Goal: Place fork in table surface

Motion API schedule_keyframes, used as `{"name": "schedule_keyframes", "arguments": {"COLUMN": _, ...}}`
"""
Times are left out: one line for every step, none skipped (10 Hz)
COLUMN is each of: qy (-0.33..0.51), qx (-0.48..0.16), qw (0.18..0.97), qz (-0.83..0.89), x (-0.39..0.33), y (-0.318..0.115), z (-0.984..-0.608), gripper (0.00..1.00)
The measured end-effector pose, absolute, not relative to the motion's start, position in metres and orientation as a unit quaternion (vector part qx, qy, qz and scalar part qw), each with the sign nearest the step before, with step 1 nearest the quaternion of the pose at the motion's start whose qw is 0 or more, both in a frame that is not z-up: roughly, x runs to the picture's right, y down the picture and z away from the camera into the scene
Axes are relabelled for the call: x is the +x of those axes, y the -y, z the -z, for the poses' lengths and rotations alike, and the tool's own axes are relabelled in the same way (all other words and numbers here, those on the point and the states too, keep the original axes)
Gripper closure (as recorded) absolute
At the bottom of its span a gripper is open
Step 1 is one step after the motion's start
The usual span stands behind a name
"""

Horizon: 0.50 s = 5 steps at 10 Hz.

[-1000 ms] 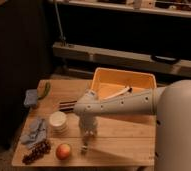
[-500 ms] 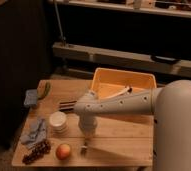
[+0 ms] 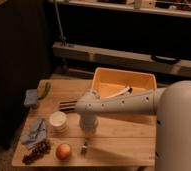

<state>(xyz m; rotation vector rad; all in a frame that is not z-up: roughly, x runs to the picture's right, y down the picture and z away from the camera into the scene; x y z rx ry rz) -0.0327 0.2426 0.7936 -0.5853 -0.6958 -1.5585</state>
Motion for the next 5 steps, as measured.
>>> {"name": "schedule_keyframes", "arguments": {"qy": 0.302, "qx": -0.251, "qw": 0.623, "qz": 0.676, "x": -0.0324, "y": -0.2395, "z": -0.7915, "gripper": 1.00}}
{"name": "schedule_keyframes", "arguments": {"qy": 0.302, "qx": -0.245, "qw": 0.626, "qz": 0.676, "x": -0.0343, "y": -0.2367, "z": -0.7900, "gripper": 1.00}}
{"name": "schedule_keyframes", "arguments": {"qy": 0.302, "qx": -0.243, "qw": 0.628, "qz": 0.674, "x": -0.0332, "y": -0.2350, "z": -0.7884, "gripper": 1.00}}
{"name": "schedule_keyframes", "arguments": {"qy": 0.303, "qx": -0.242, "qw": 0.631, "qz": 0.672, "x": -0.0321, "y": -0.2351, "z": -0.7872, "gripper": 0.99}}
{"name": "schedule_keyframes", "arguments": {"qy": 0.309, "qx": -0.236, "qw": 0.637, "qz": 0.665, "x": -0.0332, "y": -0.2362, "z": -0.7861, "gripper": 0.92}}
